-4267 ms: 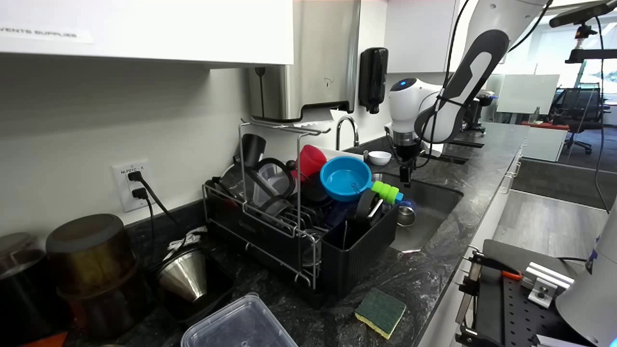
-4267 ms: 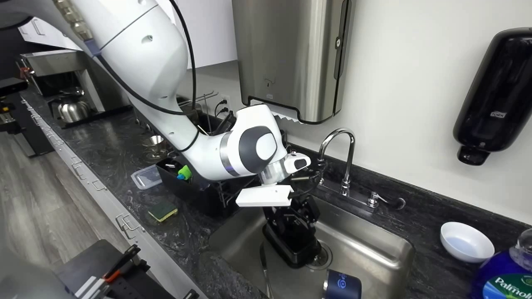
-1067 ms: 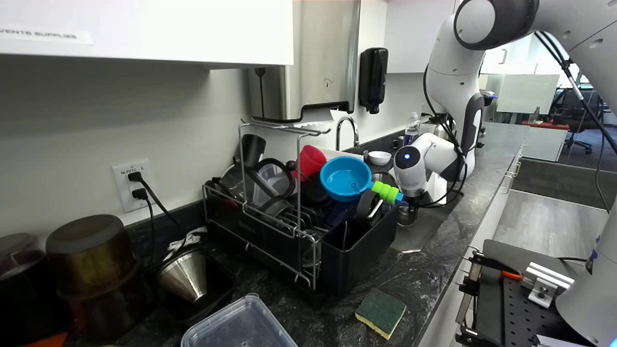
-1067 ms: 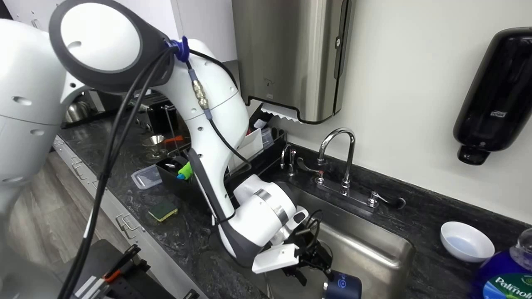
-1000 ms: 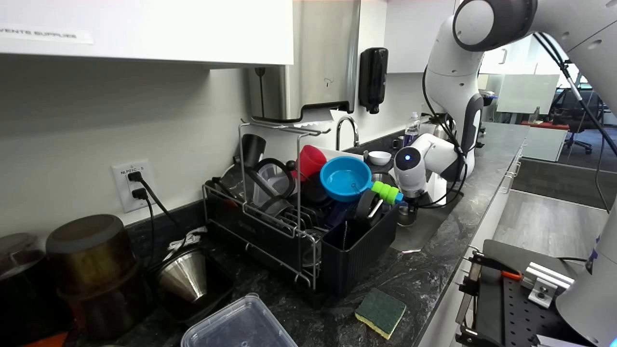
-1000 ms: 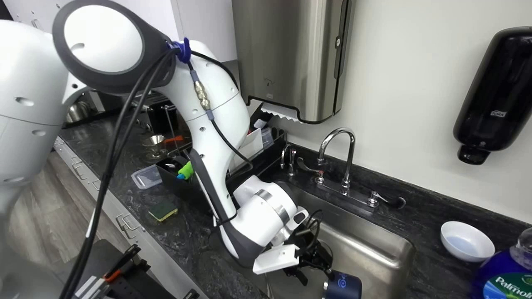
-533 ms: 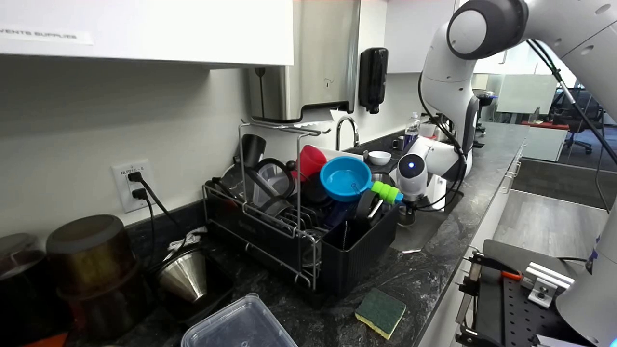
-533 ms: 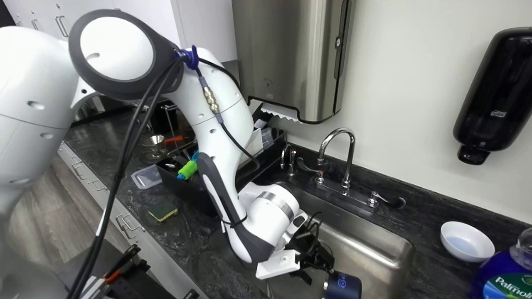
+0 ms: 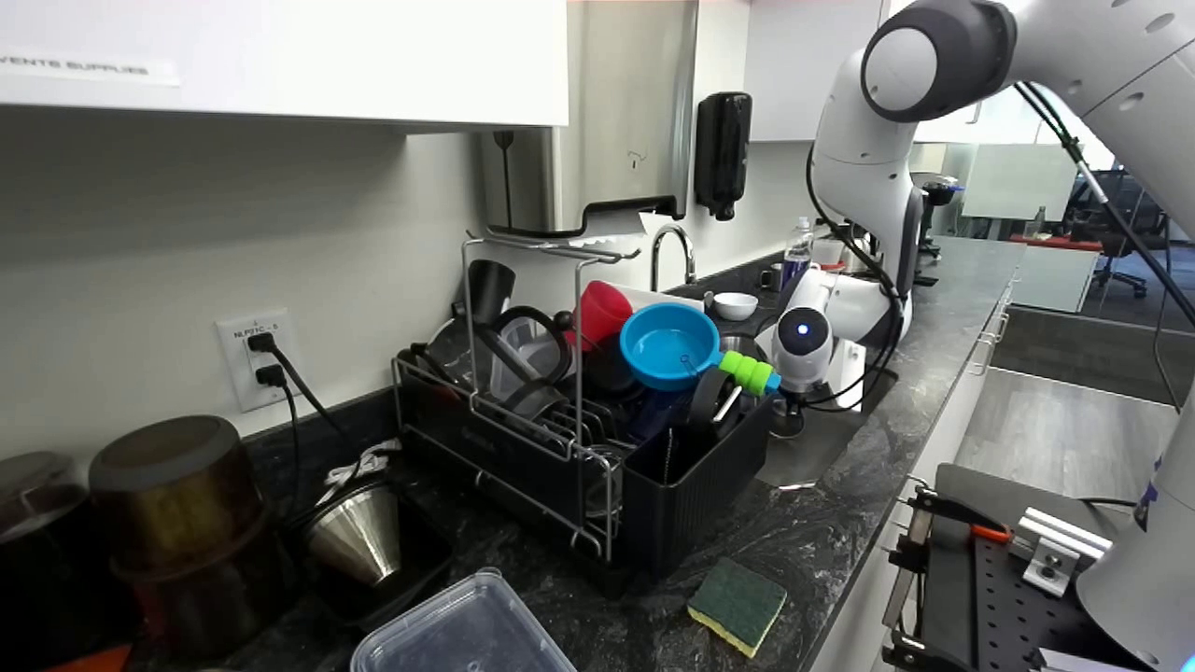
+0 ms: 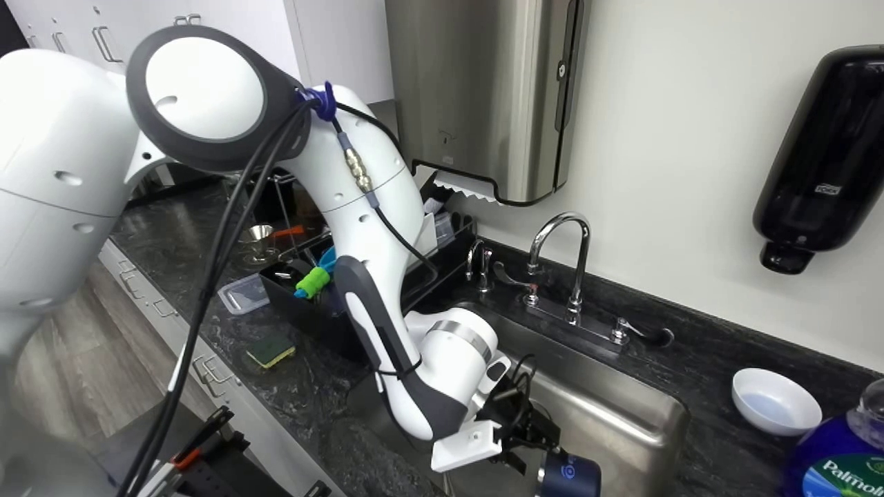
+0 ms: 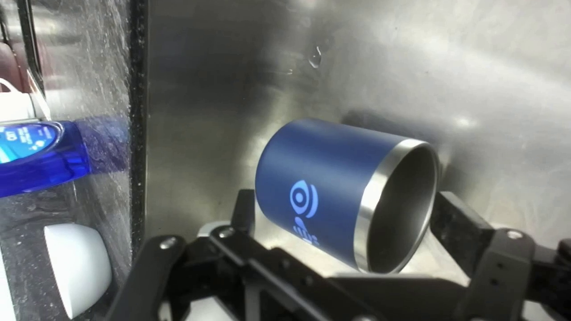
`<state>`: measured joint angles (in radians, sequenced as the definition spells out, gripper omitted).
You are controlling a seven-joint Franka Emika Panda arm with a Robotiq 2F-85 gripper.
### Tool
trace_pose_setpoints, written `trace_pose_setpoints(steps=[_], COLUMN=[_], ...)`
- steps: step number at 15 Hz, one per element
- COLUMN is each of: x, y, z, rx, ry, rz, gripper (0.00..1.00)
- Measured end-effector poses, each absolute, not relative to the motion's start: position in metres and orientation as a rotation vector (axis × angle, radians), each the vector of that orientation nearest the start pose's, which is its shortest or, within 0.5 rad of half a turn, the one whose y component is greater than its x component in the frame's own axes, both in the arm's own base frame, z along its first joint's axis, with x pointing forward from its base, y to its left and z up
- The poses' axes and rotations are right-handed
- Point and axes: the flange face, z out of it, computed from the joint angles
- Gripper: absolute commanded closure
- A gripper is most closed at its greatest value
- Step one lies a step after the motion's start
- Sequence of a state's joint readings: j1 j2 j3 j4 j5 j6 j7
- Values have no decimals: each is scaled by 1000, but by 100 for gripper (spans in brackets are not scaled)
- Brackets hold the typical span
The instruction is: Remove the dark blue thermos from the sink and place it on the dishrack
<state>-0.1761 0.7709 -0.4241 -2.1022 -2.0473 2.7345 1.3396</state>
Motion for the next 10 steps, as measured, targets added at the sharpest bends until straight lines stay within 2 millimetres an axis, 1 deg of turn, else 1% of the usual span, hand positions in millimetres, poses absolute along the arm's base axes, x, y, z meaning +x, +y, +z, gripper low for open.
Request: trace_pose_setpoints(steps=[7,10], x=[414,413], y=[-283,-288], z=[45,35], rx=[2255,2233], ry=[286,291], rz=[107,106], gripper=[0,0])
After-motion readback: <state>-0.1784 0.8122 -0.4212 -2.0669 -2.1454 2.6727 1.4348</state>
